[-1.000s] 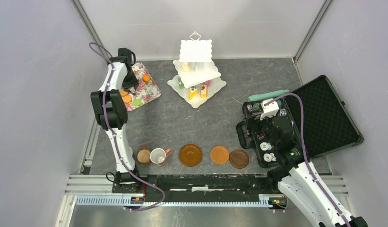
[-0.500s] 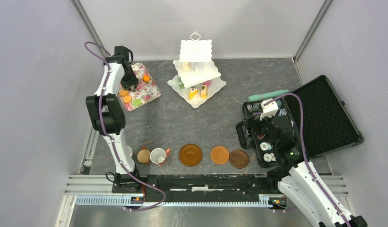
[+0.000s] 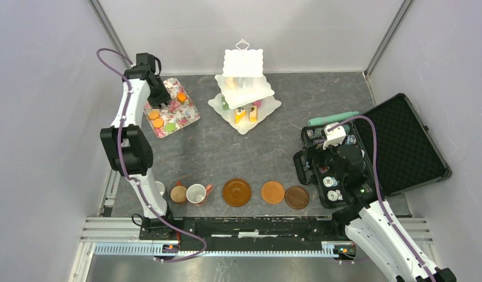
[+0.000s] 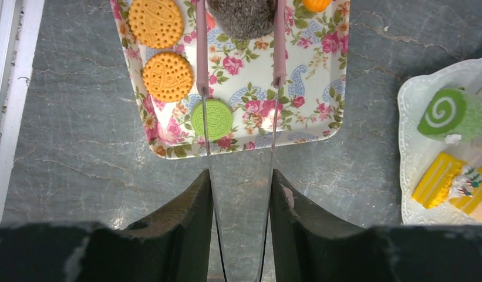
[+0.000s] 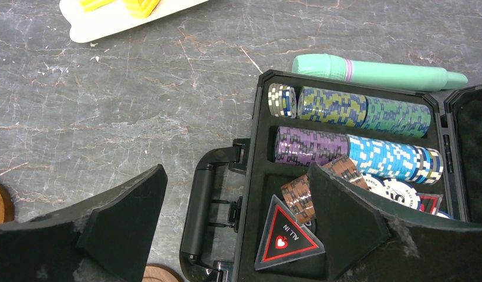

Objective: Serve the afternoon tea

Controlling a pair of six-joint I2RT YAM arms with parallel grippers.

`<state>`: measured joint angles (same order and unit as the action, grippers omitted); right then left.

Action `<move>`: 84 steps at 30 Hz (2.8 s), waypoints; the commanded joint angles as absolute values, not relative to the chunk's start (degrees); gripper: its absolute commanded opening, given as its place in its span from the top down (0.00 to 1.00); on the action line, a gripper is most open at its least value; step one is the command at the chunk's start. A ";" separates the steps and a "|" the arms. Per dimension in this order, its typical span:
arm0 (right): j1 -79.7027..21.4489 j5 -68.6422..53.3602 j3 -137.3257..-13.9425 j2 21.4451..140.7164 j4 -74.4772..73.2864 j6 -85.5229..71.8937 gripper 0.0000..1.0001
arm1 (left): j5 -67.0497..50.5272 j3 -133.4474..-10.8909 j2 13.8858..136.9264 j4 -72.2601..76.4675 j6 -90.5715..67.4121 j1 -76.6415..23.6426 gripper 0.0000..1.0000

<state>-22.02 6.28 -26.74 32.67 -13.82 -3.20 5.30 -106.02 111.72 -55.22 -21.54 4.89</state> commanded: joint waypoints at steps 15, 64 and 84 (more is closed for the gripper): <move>-22.24 5.89 -26.63 32.60 -12.00 -3.55 0.02 | 14.32 -90.38 106.29 -38.19 -16.93 -3.54 0.98; -22.19 3.68 -26.02 33.39 -11.69 -3.98 0.02 | 17.04 -67.57 102.92 -20.55 -32.43 -6.87 0.07; -22.23 3.96 -25.93 33.18 -11.78 -4.04 0.02 | 15.57 -69.52 102.14 -22.20 -32.19 -6.09 0.56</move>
<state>-22.02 4.32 -26.35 33.43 -13.80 -3.42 14.98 -68.47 107.00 -22.15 -30.39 -6.46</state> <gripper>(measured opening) 0.979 0.507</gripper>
